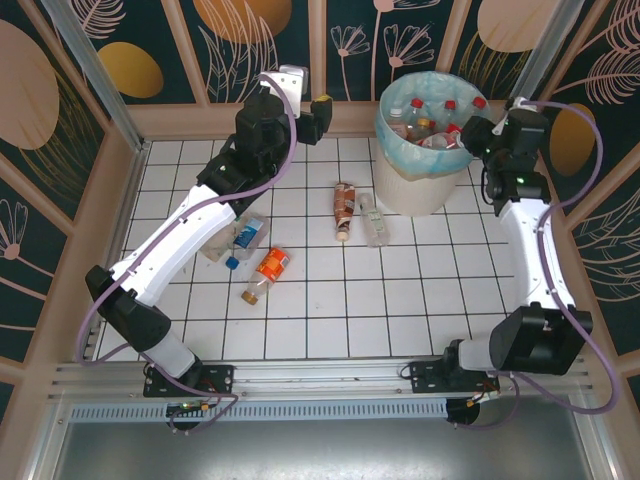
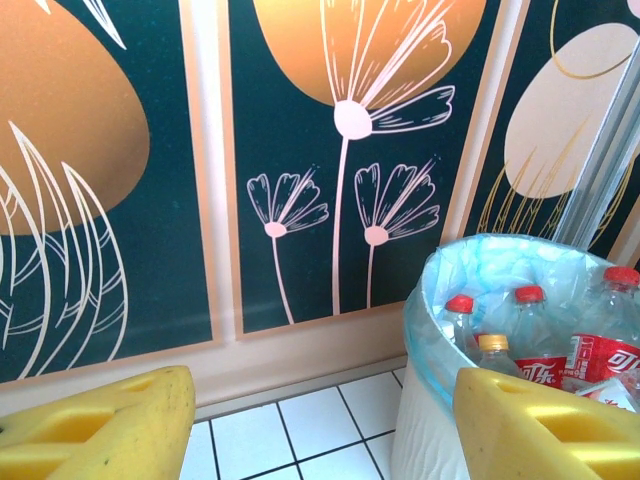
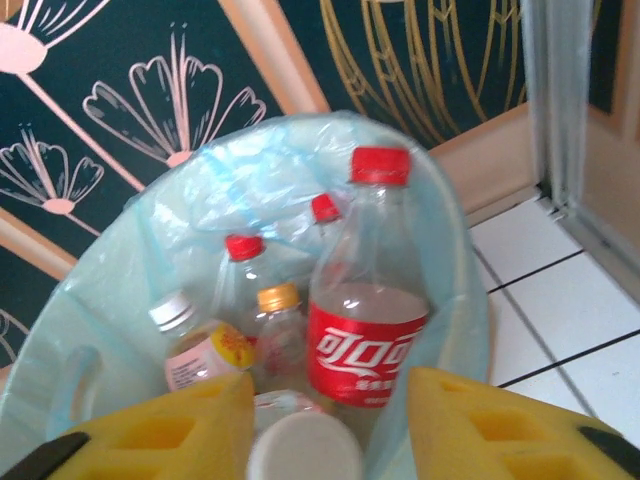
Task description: Put the plastic bottles in the bin
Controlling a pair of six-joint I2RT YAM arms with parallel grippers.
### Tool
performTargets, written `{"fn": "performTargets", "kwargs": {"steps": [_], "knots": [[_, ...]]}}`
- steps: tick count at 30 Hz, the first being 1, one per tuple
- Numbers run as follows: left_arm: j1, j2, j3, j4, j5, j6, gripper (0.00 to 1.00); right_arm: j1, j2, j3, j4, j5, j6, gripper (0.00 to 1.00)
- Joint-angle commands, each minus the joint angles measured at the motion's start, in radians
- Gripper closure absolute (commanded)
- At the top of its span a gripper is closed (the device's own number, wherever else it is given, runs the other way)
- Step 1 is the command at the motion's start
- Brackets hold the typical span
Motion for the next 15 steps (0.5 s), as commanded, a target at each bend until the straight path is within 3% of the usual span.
{"fn": "performTargets", "kwargs": {"steps": [1,7,15], "knots": [[0.007,0.005,-0.007,0.008,0.001,0.002,0.31,0.021,0.036,0.030,-0.033,-0.018,-0.011,0.62],[0.007,-0.014,-0.041,0.015,-0.010,0.005,0.31,0.043,0.103,0.097,-0.108,-0.029,-0.036,0.68],[0.009,-0.041,-0.082,0.023,-0.008,-0.004,0.31,0.100,0.212,0.239,-0.254,0.029,-0.088,0.69]]}}
